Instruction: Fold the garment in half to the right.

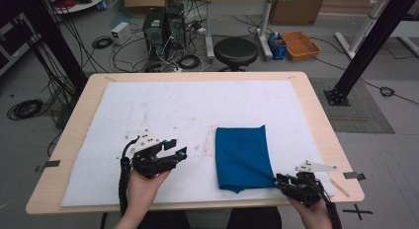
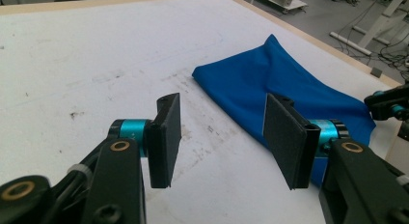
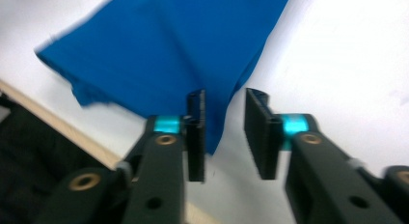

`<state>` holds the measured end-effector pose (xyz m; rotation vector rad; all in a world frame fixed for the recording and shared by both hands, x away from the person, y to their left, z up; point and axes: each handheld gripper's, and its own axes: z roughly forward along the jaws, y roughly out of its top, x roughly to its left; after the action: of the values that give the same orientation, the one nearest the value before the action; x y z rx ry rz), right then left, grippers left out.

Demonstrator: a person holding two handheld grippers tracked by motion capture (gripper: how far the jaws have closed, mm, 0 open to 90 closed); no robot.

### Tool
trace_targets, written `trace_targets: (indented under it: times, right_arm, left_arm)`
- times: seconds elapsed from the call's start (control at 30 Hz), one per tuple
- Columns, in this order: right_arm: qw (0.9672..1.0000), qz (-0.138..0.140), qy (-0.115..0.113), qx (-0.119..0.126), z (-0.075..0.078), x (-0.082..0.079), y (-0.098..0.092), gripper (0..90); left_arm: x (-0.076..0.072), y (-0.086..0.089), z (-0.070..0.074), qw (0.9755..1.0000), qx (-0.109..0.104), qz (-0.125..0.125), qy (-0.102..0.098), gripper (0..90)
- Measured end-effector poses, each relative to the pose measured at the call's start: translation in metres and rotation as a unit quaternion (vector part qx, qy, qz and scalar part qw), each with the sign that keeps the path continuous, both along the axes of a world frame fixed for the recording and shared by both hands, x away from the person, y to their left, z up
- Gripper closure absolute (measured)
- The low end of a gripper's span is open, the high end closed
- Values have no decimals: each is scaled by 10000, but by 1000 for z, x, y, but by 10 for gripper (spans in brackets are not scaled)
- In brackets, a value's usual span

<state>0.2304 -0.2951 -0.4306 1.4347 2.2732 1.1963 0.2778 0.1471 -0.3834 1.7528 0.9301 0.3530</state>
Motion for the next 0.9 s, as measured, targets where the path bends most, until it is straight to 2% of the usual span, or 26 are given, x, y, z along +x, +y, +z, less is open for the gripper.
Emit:
trace_targets:
  times: [0.1, 0.23, 0.3, 0.33, 0.37, 0.47, 0.57, 0.63, 0.7, 0.9]
  right_arm:
    - [9995, -78, -247, 188, 12, 7, -4, 521]
    - [9968, -67, -689, 395, 34, 26, -8, 422]
    - [9945, -13, -909, 519, 47, 38, -7, 398]
    - [9945, -13, -909, 519, 47, 38, -7, 398]
    - [9924, 23, -1117, 514, 58, 50, -5, 365]
    - [9893, 76, -1356, 534, 71, 67, -2, 338]
    - [9889, 146, -1366, 574, 79, 82, -2, 321]
    - [9888, 91, -1361, 597, 81, 88, -3, 319]
    - [9882, 41, -1372, 682, 79, 91, -5, 320]
    - [9891, -18, -1306, 674, 72, 92, -12, 324]
  left_arm:
    - [6, 2, 6, 9999, 71, -73, -131, 455]
    - [17, 7, 11, 9994, 189, -155, -252, 414]
    - [21, 13, 13, 9990, 259, -147, -319, 390]
    - [21, 13, 13, 9990, 259, -147, -319, 389]
    - [25, 22, 16, 9988, 267, -143, -382, 383]
    - [27, 37, 20, 9980, 300, -66, -557, 363]
    - [26, 52, 24, 9965, 489, 14, -676, 363]
    - [24, 61, 26, 9958, 539, 37, -742, 363]
    - [22, 70, 27, 9948, 603, 43, -826, 363]
    - [19, 83, 25, 9947, 585, 154, -826, 363]
